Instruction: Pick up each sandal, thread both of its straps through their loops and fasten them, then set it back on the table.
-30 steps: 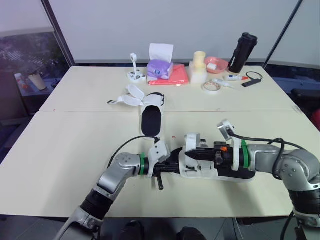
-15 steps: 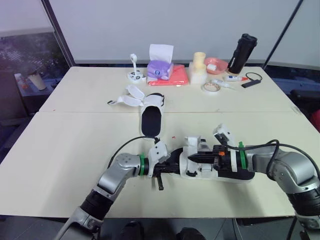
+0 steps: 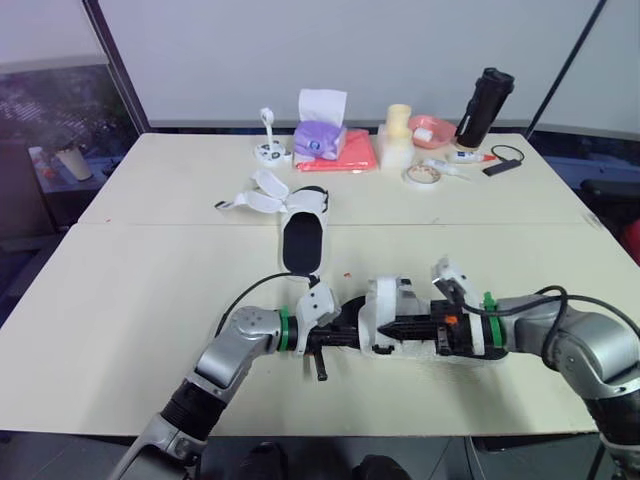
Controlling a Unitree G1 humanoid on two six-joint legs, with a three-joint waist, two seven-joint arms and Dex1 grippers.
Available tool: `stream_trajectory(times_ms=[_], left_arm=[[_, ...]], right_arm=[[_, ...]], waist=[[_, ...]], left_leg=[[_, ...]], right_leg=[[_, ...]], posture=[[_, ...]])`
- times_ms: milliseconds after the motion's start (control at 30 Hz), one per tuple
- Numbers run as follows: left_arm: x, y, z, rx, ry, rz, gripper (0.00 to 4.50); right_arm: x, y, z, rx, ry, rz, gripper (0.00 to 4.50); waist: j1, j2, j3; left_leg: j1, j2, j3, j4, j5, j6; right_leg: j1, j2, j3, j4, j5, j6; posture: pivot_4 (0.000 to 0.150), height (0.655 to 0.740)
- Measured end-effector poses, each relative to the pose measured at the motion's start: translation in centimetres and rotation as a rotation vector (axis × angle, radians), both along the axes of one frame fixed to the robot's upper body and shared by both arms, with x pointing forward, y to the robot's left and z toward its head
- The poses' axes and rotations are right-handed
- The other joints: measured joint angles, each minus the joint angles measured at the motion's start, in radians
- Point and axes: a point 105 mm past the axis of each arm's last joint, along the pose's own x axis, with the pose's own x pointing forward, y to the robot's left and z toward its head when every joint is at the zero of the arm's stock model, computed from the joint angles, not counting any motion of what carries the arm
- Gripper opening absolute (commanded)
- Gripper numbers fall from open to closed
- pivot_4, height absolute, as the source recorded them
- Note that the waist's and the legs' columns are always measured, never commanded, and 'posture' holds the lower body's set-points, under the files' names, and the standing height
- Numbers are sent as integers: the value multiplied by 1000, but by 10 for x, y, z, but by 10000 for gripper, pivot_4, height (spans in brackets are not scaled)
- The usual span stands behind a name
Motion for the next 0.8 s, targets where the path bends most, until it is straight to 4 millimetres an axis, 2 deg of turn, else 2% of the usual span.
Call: stream_trajectory(times_ms=[200, 500, 800], left_arm=[[0, 0, 0, 1, 3, 1, 0], [0, 0, 0, 1, 4, 3, 0], [0, 0, -1, 1, 5, 2, 0]], right_arm=[[-1, 4, -3, -44, -46, 20, 737], [4, 5, 0, 99, 89, -79, 737], [8, 0, 28, 225, 105, -133, 737]], waist=[[0, -1, -1], [0, -1, -2], [0, -1, -2]], left_leg=[[0, 0, 0, 0, 0, 0], [0, 0, -1, 0, 0, 0], [0, 0, 0, 0, 0, 0]], right_leg=[[0, 0, 0, 0, 0, 0], [0, 0, 0, 0, 0, 0], [0, 0, 0, 0, 0, 0]], posture=[[1500, 7400], [1500, 7400], [1500, 7400]])
